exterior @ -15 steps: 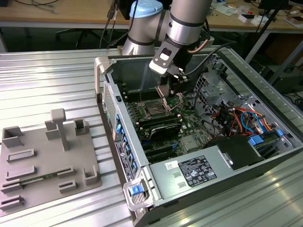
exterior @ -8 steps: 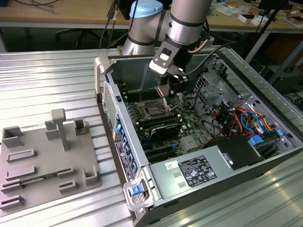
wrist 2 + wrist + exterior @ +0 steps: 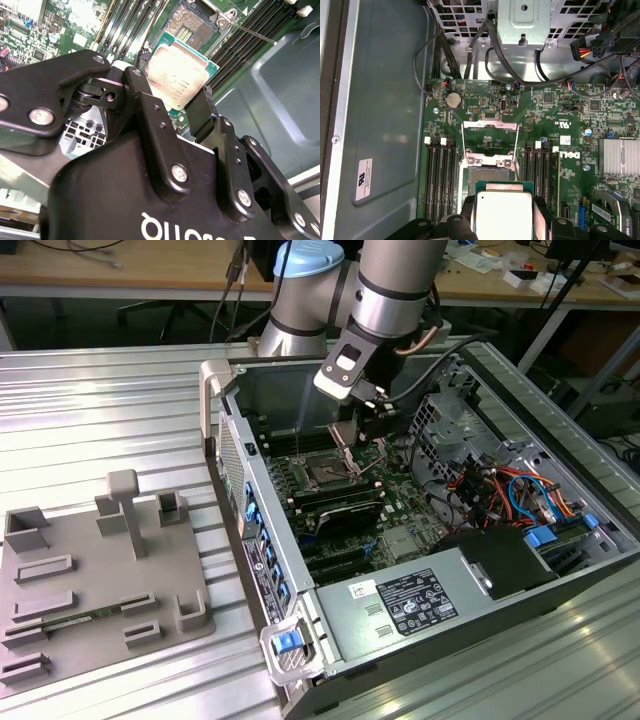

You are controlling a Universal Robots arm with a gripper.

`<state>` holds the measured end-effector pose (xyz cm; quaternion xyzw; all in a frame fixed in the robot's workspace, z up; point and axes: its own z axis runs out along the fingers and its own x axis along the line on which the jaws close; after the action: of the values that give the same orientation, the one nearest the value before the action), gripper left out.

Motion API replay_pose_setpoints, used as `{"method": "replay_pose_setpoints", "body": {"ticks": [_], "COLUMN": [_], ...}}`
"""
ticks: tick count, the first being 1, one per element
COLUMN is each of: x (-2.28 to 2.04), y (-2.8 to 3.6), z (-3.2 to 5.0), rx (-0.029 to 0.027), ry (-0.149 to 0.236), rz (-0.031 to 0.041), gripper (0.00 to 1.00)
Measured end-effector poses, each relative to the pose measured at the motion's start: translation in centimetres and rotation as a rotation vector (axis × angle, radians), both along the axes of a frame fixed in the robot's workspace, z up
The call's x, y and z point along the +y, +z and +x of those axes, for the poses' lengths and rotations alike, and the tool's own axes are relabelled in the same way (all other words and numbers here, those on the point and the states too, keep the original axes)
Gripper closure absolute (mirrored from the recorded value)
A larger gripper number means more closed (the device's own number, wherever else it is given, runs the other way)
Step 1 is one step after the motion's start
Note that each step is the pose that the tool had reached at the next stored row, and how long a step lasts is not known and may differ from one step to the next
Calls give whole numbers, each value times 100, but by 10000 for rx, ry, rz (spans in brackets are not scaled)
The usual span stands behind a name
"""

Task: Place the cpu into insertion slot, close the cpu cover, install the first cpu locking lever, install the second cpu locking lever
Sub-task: 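Place the cpu into insertion slot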

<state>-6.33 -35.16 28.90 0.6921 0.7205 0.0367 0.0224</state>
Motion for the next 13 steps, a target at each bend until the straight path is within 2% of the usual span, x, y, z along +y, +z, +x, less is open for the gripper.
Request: {"method": "replay_pose_setpoints", "body": {"ticks": [7,13], "x": [13,44], "y": [-104,-164], "z": [0,0], "rx": [94,132], "ry": [-583,-723], "rz": [-8,-8], "gripper": [45,45]}}
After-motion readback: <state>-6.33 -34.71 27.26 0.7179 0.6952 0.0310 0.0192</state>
